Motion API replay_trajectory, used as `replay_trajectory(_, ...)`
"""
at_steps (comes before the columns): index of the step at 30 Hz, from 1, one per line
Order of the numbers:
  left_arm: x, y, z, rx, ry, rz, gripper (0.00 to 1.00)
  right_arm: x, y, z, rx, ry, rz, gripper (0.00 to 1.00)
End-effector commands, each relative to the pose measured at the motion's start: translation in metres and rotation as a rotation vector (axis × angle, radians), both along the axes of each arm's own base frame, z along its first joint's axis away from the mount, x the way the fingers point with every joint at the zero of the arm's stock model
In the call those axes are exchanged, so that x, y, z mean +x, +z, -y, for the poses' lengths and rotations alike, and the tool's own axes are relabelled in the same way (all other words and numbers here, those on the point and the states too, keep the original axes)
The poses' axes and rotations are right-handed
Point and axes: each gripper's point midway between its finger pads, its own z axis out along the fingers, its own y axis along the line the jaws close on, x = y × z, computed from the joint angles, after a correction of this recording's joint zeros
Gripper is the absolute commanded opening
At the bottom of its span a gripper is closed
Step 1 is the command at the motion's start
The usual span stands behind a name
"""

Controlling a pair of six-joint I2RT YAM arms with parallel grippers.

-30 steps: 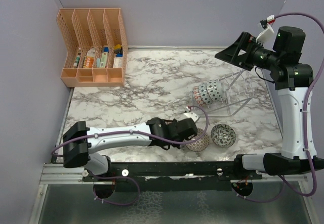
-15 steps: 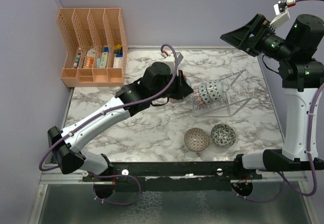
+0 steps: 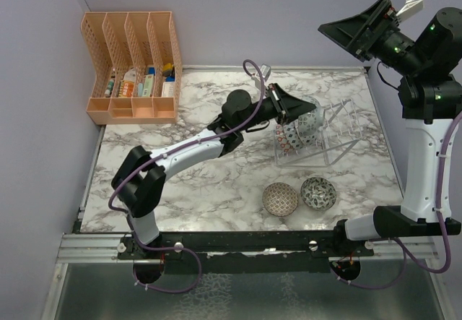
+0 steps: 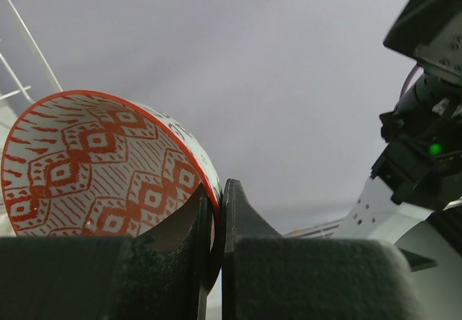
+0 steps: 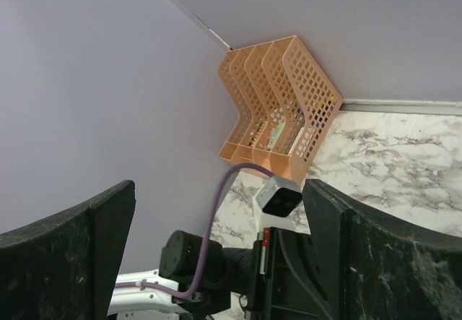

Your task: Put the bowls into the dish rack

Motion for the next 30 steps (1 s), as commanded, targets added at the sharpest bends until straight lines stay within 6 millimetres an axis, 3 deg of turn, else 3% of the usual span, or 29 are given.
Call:
replay_trajectory(1,0.005,0.057,-0.009,-0.293,-0.012,-0.017,0.00,-0.009,0.014,-0.005,0.007,0.055,0.066,0.99)
replay_trajectory(16,0.062,0.002,0.049,-0.278,0.065,-0.240,0.00,-0.004,-0.012,-0.004,-0.024,0.092,0.028,0.99)
replay_trajectory(27,0.077,-0.048,0.066,-0.241,0.069,-0.319,0.00,0.003,-0.016,-0.003,-0.037,0.089,0.021,0.99)
replay_trajectory(30,0.079,-0.053,0.070,-0.239,0.063,-0.326,0.00,0.005,-0.017,0.000,-0.055,0.062,0.022,0.99)
